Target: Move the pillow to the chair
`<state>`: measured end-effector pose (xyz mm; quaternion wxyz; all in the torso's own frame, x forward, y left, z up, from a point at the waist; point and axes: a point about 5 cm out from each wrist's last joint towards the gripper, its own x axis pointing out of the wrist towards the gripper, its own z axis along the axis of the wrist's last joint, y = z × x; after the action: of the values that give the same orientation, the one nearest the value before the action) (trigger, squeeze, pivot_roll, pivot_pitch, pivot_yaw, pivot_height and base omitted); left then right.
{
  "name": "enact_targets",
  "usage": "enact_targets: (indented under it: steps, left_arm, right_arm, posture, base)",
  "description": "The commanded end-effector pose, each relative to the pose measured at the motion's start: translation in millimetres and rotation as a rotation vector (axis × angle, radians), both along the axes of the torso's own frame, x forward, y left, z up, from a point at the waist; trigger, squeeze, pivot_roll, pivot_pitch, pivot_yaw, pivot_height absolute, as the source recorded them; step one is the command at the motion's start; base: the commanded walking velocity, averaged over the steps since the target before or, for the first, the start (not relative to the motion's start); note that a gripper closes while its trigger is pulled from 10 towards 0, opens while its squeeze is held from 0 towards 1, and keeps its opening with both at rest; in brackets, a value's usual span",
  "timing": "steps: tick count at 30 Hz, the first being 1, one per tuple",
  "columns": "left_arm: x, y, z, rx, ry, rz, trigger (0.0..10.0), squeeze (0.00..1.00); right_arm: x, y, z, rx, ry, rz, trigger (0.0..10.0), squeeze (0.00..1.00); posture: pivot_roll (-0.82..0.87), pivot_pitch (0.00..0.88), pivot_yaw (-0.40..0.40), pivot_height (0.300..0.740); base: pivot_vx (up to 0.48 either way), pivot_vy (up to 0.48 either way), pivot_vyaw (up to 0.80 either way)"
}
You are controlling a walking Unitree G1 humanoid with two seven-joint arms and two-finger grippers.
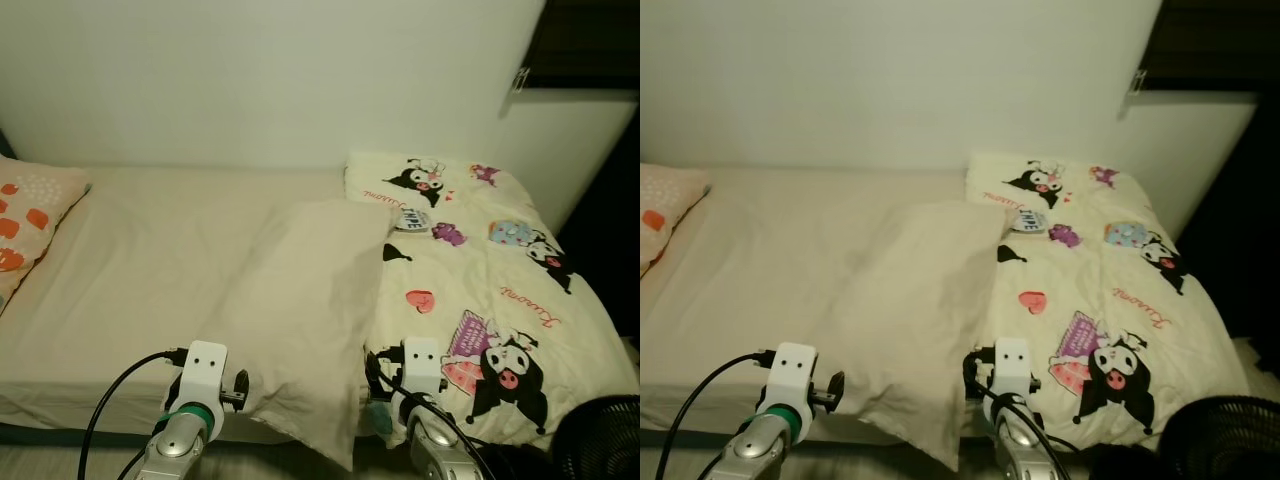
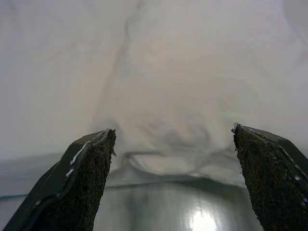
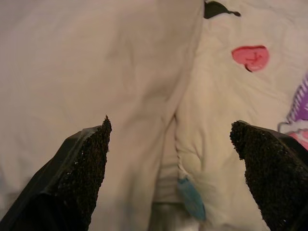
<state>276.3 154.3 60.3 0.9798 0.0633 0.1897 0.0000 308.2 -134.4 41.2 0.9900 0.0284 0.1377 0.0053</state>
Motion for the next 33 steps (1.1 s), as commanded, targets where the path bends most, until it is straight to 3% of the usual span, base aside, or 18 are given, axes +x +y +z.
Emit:
enact_targets:
  steps: [1, 6, 14, 17, 20, 33]
  left_arm:
    - [-0.8, 2.9, 0.3, 0.016, -0.009, 0.012, 10.0, 0.00]
    - [8.3, 4.4, 17.6, 0.062, -0.151, 0.010, 10.0, 0.00]
    - [14.0, 7.4, 34.4, 0.104, -0.255, -0.025, 10.0, 0.00]
    - [14.2, 11.9, 35.2, 0.096, -0.253, -0.003, 10.0, 0.00]
    - [10.8, 13.8, 34.0, 0.089, -0.253, 0.008, 10.0, 0.00]
    - [8.6, 9.3, 30.8, 0.024, -0.258, 0.020, 10.0, 0.00]
  right_arm:
    - [-1.1, 3.0, -0.1, 0.013, -0.006, -0.005, 10.0, 0.00]
    - [4.7, 2.3, 22.5, 0.055, -0.171, -0.043, 10.0, 0.00]
    - [5.9, -4.1, 27.6, 0.101, -0.223, -0.082, 10.0, 0.00]
    - [6.2, -3.6, 27.5, 0.126, -0.220, -0.053, 10.0, 0.00]
    - [5.5, 1.9, 25.4, 0.091, -0.202, -0.001, 10.0, 0.00]
    - [4.2, 13.8, 19.1, 0.076, -0.168, 0.064, 10.0, 0.00]
  posture:
    - [0.05, 0.032, 0.070, 0.740]
    - [0.04, 0.033, 0.055, 0.740]
    - [0.05, 0.036, 0.040, 0.740]
    - [0.05, 0.037, 0.038, 0.740]
    - [0.05, 0.036, 0.037, 0.740]
    - [0.05, 0.032, 0.037, 0.740]
  base:
    - [0.000, 0.000, 0.00]
    - [0.000, 0.000, 0.00]
    - [0.000, 0.000, 0.00]
    - [0.000, 0.000, 0.00]
    - [0.000, 0.000, 0.00]
    - [0.000, 0.000, 0.00]
